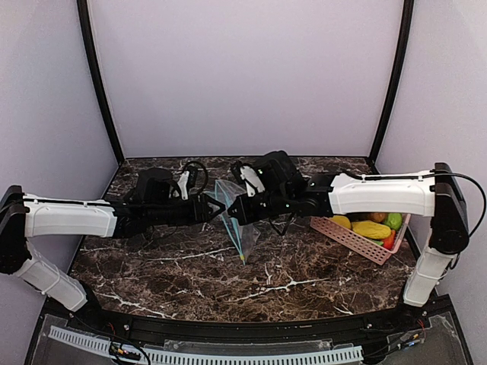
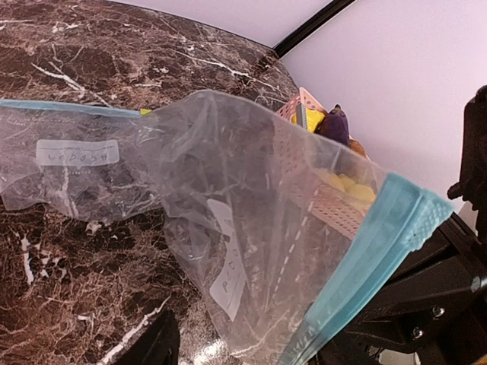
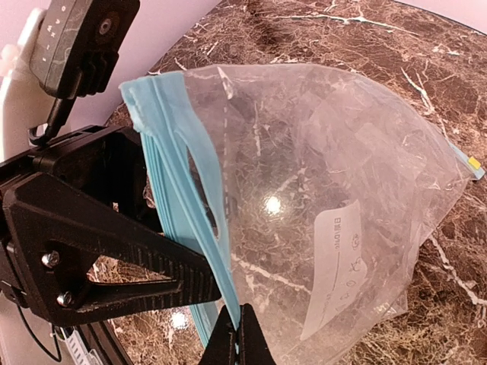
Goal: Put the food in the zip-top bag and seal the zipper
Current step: Open the zipper food storage bag.
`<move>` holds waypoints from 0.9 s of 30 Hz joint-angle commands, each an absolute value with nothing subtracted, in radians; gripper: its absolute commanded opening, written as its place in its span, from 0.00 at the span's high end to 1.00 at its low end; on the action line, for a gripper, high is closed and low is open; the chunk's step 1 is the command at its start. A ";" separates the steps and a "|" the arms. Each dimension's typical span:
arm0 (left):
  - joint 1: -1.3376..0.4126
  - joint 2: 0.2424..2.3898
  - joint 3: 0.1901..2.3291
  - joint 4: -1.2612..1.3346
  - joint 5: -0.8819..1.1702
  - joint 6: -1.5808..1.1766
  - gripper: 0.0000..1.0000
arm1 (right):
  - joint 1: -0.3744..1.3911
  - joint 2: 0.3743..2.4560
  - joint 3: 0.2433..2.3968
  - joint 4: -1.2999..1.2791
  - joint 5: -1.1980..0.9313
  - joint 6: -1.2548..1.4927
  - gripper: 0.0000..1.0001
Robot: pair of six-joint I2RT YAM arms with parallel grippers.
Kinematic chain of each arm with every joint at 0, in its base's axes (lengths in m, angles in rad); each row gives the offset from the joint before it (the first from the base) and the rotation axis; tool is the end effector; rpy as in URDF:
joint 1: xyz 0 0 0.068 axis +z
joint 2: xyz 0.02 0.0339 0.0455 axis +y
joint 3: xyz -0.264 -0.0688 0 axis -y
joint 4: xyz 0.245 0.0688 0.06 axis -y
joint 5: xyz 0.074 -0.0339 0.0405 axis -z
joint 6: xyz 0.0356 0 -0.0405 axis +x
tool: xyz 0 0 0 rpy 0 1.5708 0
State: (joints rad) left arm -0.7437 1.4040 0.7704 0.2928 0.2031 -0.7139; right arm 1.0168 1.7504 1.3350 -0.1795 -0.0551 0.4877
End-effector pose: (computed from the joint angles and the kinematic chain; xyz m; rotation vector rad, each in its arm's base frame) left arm 0.2246 -0.2163 0.2407 0.1809 2.0793 -1.1376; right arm 0.2121 0.3465 0.2679 -0.6378 2.2250 0.8859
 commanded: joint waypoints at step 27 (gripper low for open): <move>-0.749 1.265 0.984 -0.343 0.042 -0.445 0.99 | 1.012 1.778 1.459 -0.381 0.303 0.558 1.00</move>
